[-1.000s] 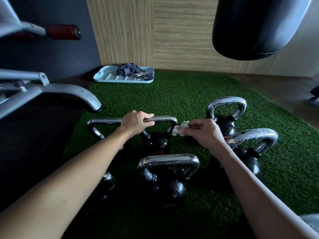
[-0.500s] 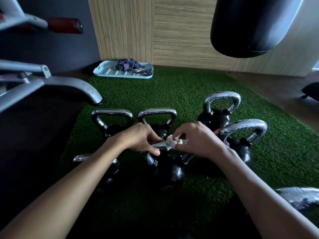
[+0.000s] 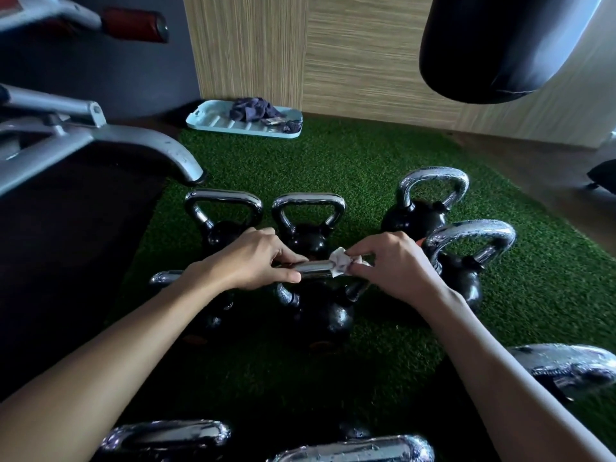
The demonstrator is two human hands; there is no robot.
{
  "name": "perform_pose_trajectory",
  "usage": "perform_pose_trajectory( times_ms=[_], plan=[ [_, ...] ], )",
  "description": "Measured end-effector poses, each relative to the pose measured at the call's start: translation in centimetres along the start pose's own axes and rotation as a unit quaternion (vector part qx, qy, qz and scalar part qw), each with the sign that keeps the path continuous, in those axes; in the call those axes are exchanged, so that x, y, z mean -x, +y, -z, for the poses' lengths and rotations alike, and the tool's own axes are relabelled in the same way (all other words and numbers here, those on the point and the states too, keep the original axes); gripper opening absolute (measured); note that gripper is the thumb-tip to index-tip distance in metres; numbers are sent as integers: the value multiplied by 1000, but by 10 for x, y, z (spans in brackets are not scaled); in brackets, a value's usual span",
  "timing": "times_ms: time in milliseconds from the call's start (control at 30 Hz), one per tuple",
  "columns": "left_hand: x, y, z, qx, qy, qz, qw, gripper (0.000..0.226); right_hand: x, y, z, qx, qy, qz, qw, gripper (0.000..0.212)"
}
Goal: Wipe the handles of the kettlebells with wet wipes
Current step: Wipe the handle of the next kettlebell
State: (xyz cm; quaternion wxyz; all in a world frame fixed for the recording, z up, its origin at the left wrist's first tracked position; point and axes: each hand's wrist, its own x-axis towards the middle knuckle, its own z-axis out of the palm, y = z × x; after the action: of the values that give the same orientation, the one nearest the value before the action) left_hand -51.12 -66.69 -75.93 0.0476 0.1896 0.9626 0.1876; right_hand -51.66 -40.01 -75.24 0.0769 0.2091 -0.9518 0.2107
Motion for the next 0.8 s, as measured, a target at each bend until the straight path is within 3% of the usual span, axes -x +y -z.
perform_pose_trajectory(
  times_ms=[200,400,600,800],
  plan=[
    [17,-19,-5,-17,14,26,999,42,-14,-45,-21,54,1,74,996,30],
    [26,-41,-8,5,13,38,999,42,3,-2,-15,-11,60,7,998,29],
    [29,-47,-6,26,7,33,999,38,-4,-23,-27,-52,51,90,993,23],
    [29,-58,-6,23,17,10,1000,51,25,7,-44,-142,162,3,977,21]
  ],
)
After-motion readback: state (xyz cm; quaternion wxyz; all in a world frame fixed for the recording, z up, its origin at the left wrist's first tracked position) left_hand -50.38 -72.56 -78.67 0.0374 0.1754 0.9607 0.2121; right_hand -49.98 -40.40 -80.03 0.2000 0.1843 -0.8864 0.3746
